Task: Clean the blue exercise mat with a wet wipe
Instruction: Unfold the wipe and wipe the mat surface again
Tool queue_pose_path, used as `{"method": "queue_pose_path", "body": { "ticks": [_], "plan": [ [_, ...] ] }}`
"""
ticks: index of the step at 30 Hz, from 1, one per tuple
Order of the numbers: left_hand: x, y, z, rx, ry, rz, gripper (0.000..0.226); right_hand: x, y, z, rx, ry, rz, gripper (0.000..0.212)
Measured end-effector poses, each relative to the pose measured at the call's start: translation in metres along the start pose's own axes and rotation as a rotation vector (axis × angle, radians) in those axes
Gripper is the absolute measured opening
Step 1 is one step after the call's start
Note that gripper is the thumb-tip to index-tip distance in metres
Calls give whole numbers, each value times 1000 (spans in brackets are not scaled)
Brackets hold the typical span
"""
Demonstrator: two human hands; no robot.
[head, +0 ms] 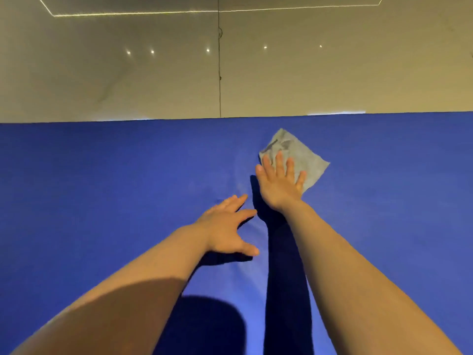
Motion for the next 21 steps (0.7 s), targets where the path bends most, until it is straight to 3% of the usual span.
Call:
{"method": "queue_pose_path", "body": {
  "ticks": [2, 4, 7, 9, 12, 15, 19, 21],
  "plan": [
    [22, -25, 2, -48, 70, -68, 105, 41, -23, 31, 74, -39, -145, 56],
    [52, -54, 26, -67, 211, -268, 133, 59, -41, 46, 136, -80, -242, 55],
    [78, -82, 67, 36, 134, -466, 147, 45, -45, 38, 170, -135, -307, 55],
    [81, -79, 76, 93, 92, -469, 150, 9, -37, 14, 90, -119, -220, 56],
    [78, -73, 75, 206, 104, -509, 152, -81, -44, -31, -97, -57, 98, 59],
    [76, -72, 75, 251, 148, -527, 152, -142, -81, -42, -166, -3, 331, 64],
    [74, -71, 74, 235, 131, -514, 153, -111, -89, -16, -210, 28, 396, 77],
    [73, -72, 72, 226, 129, -511, 153, -63, -82, 7, -154, -16, 250, 76]
  ]
}}
Point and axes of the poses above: each hand's wrist, its own y-axis towards the middle knuckle, its own z-axis out of the palm, x = y × z, the point moved 6 cm from there along y, towards the middle knuckle, and after that the axes turned 5 degrees about -z, right-handed, at the moved point
